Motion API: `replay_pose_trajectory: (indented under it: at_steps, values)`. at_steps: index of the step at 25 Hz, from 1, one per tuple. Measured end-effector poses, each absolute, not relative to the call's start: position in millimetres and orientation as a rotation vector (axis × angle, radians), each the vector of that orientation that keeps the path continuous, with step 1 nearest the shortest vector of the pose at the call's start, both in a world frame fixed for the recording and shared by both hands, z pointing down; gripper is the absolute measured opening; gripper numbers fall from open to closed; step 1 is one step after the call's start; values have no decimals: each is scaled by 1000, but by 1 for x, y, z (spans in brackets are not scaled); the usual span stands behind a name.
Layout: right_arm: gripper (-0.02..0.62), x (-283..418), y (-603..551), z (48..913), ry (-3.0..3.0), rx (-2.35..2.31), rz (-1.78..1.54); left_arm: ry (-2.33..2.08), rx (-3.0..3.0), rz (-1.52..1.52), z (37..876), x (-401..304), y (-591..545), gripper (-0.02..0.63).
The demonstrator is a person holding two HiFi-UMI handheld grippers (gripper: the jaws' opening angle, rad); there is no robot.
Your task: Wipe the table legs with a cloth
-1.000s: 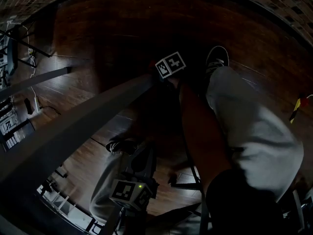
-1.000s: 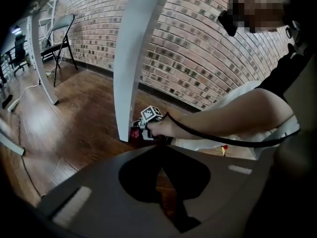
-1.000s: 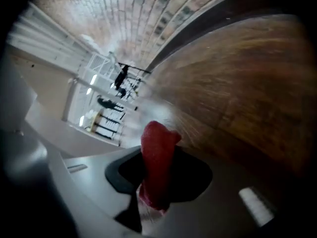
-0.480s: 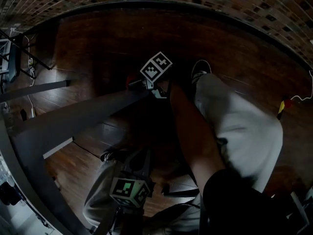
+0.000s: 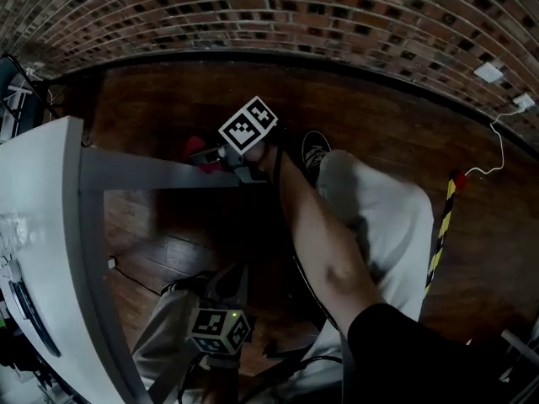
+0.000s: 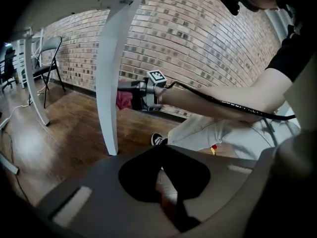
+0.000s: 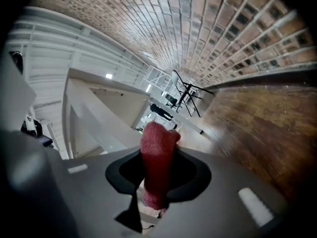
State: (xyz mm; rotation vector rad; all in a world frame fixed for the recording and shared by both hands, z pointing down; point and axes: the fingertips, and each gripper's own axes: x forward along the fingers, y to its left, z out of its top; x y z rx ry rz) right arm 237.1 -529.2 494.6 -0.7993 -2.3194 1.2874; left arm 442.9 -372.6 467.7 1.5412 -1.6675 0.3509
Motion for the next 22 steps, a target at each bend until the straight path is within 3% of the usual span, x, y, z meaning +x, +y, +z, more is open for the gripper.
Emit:
replay_pose_trajectory:
  at_steps: [16, 19, 22]
  values:
    - [97, 314, -515, 178, -3111, -780, 1060, -1590, 1672, 375, 464, 520, -275, 3]
    - [97, 319, -487, 195, -3058, -681, 910, -1588, 1692, 368, 463, 523, -270, 3]
    - [97, 299, -458, 253, -2821, -572, 1024, -1574, 1697, 369, 465, 526, -267, 3]
